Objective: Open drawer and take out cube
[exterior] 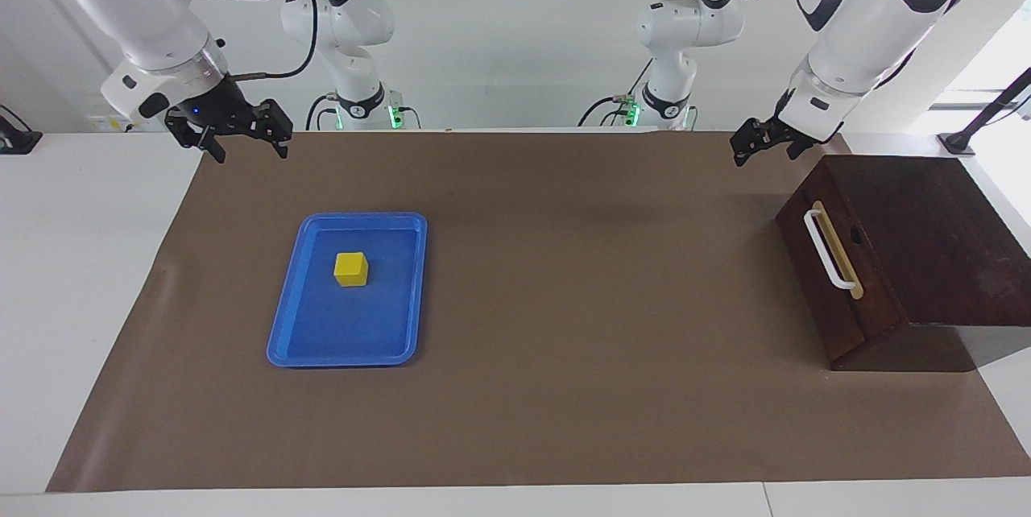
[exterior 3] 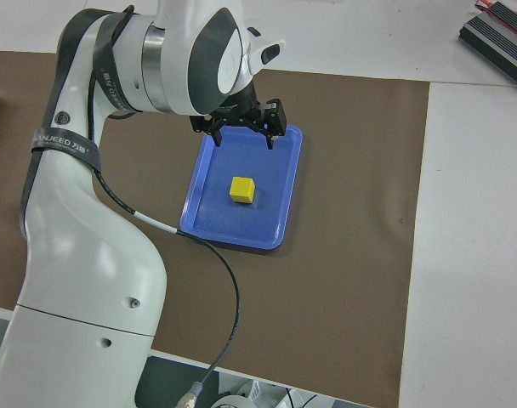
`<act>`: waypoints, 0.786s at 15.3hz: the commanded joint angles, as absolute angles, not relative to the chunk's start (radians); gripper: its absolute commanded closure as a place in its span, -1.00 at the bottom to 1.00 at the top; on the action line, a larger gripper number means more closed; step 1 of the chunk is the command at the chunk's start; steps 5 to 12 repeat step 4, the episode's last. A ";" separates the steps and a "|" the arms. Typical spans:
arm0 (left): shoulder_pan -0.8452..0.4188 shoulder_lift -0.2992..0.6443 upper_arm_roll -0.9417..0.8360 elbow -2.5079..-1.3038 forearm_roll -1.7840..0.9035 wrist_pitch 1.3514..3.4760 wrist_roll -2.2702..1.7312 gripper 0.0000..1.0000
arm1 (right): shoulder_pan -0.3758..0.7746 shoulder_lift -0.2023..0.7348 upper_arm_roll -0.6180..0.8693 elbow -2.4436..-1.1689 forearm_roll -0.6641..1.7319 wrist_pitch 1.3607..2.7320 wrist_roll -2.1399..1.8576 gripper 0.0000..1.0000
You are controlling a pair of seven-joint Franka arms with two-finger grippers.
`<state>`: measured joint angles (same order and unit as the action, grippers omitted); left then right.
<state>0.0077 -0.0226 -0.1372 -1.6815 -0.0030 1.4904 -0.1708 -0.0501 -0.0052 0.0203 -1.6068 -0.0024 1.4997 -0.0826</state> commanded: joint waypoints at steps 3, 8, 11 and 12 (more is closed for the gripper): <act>0.008 -0.037 -0.137 -1.680 -0.014 1.483 -0.155 -1.00 | -0.057 -0.020 0.034 -1.628 -0.035 1.522 -0.061 -1.00; 0.011 -0.037 -0.137 -1.680 -0.014 1.486 -0.155 -1.00 | -0.058 -0.020 0.034 -1.626 -0.035 1.522 -0.061 -1.00; 0.011 -0.037 -0.137 -1.680 -0.014 1.486 -0.155 -1.00 | -0.058 -0.020 0.034 -1.626 -0.035 1.522 -0.061 -1.00; 0.011 -0.037 -0.137 -1.680 -0.014 1.486 -0.155 -1.00 | -0.058 -0.020 0.034 -1.626 -0.035 1.522 -0.061 -1.00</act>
